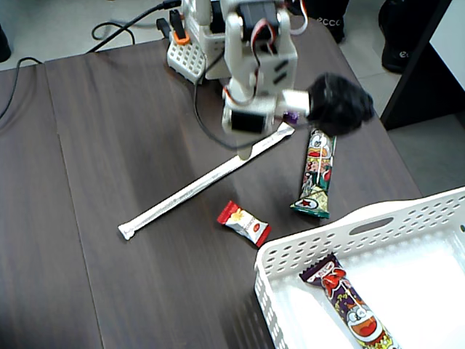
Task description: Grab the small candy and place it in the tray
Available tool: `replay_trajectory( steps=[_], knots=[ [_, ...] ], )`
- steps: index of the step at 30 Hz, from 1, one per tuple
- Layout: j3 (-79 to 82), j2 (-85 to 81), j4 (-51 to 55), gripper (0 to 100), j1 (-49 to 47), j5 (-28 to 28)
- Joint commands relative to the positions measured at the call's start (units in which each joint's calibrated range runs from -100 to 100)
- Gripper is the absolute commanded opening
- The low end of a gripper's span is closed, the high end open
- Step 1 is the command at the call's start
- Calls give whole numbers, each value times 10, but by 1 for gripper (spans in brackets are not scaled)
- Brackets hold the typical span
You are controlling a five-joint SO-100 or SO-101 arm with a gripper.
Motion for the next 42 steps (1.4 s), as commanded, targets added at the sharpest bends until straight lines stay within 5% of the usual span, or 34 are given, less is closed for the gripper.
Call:
replay_trajectory(
  steps=[1,8,16,22,34,42],
  knots=[
    [-149,92,-2,1,3,-24],
    [-243,166,-3,1,3,-89],
    [-303,241,-2,2,12,-92],
    [-321,266,2,16,17,-92],
    [-320,295,29,28,34,-88],
    [-323,323,20,28,28,-90]
  ],
)
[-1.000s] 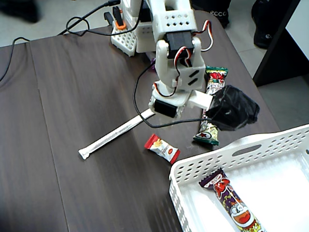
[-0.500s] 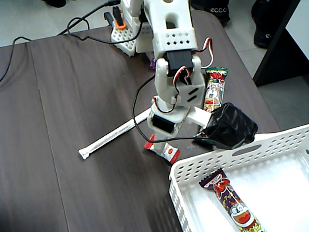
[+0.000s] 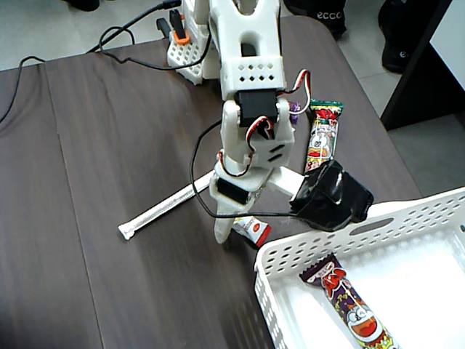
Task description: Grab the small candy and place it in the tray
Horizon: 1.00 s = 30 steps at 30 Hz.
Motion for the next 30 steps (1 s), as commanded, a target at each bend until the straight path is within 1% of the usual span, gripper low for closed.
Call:
replay_trajectory(
  steps=[1,5,13,24,26,30],
  knots=[
    [-45,-1,-13,28,-8,0],
    [-46,4,-31,27,-23,-1],
    [-37,5,-26,27,-42,-1],
    [-35,6,-24,27,-30,1],
    [-33,5,-24,25,-29,2],
    [-35,-5,-24,13,-29,3]
  ],
)
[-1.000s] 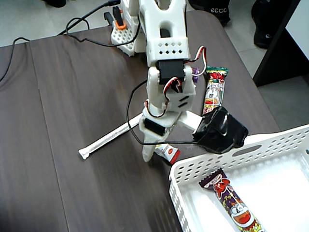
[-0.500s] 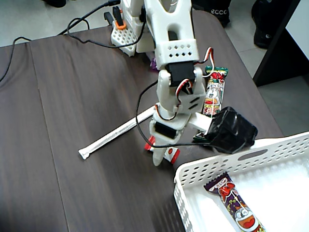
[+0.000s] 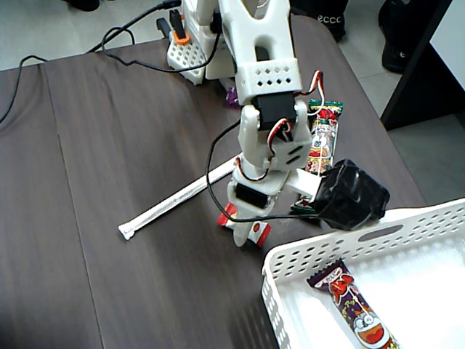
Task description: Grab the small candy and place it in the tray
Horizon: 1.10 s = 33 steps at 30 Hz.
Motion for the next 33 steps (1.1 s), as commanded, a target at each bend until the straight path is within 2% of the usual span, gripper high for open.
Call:
replay_trajectory(
  steps=[1,11,14,25,30,33],
  knots=[
    [-33,-17,2,10,5,3],
    [-36,-27,1,6,21,-1],
    [-36,-63,1,1,31,2],
    [-32,-233,-1,1,78,8],
    [-36,-298,-44,1,50,100],
    [-32,-318,-78,1,25,122]
  ],
)
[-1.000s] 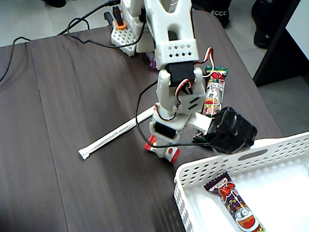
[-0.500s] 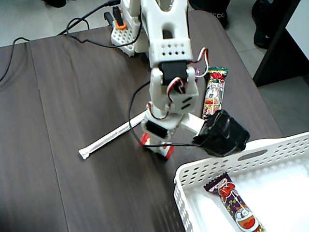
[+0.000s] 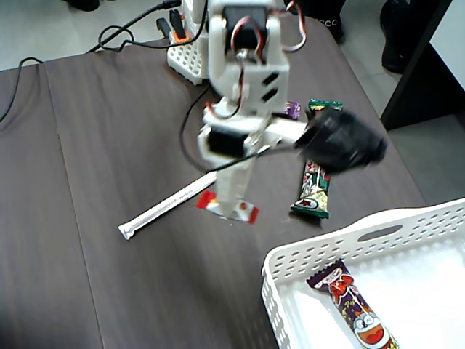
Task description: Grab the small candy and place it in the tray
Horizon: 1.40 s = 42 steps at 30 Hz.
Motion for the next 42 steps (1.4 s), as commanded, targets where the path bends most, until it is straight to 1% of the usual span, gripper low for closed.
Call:
replay_trajectory(
  steps=[1,3,7,14,16,19,23,25,27,30,33,38,39,42],
  knots=[
    [-32,-85,-57,1,-41,40],
    [-33,-84,-96,1,-61,40],
    [-30,-57,-227,1,-107,40],
    [-37,57,-418,1,-164,39],
    [-37,84,-456,1,-171,39],
    [-39,124,-483,2,-177,39],
    [-74,180,-478,2,-186,39],
    [-87,196,-471,4,-194,39],
    [-105,210,-432,9,-199,38],
    [-145,222,-359,19,-203,13],
    [-186,223,-295,23,-199,-4],
    [-226,218,-235,22,-196,-5],
    [-229,217,-231,21,-196,-5],
    [-257,215,-216,12,-191,-1]
  ],
)
